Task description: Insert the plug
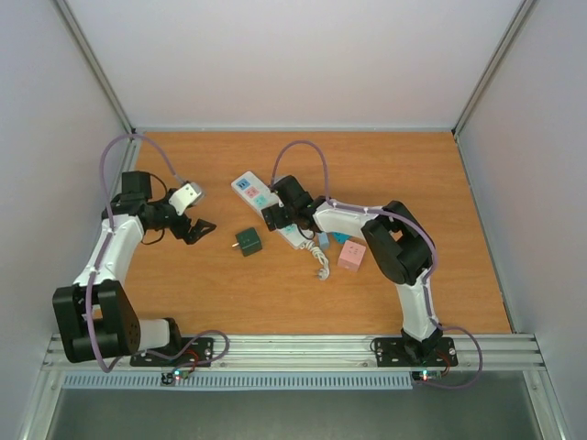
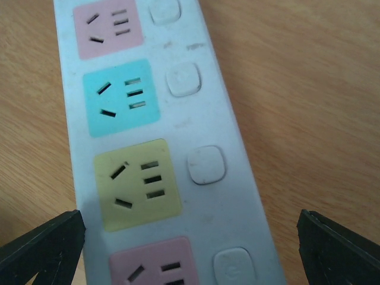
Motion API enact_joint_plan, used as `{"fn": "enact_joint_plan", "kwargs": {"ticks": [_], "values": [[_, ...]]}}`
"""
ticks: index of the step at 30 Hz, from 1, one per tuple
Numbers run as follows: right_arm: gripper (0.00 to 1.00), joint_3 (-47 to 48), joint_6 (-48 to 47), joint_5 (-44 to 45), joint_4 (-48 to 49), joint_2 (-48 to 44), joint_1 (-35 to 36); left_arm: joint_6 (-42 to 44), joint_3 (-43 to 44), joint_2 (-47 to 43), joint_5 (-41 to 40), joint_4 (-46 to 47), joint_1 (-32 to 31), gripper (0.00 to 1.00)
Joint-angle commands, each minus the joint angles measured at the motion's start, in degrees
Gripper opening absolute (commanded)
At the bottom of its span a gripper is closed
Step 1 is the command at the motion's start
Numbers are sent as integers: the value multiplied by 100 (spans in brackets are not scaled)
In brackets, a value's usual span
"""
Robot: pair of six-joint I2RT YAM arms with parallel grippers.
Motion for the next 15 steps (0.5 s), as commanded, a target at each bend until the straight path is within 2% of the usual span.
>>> {"fn": "enact_joint_plan", "kwargs": {"ticks": [1, 12, 14, 15], "values": [[98, 157, -318, -30, -547, 252, 81, 294, -22, -174, 190, -310, 28, 100], [99, 382, -699, 137, -1008, 680, 286, 403, 109, -350, 189, -581, 27, 100], [92, 437, -719, 201, -1033, 720, 285, 505, 140, -373, 207, -672, 25, 100], [85, 456, -724, 176, -1047, 715, 288, 517, 150, -380, 206, -682, 30, 100]]}}
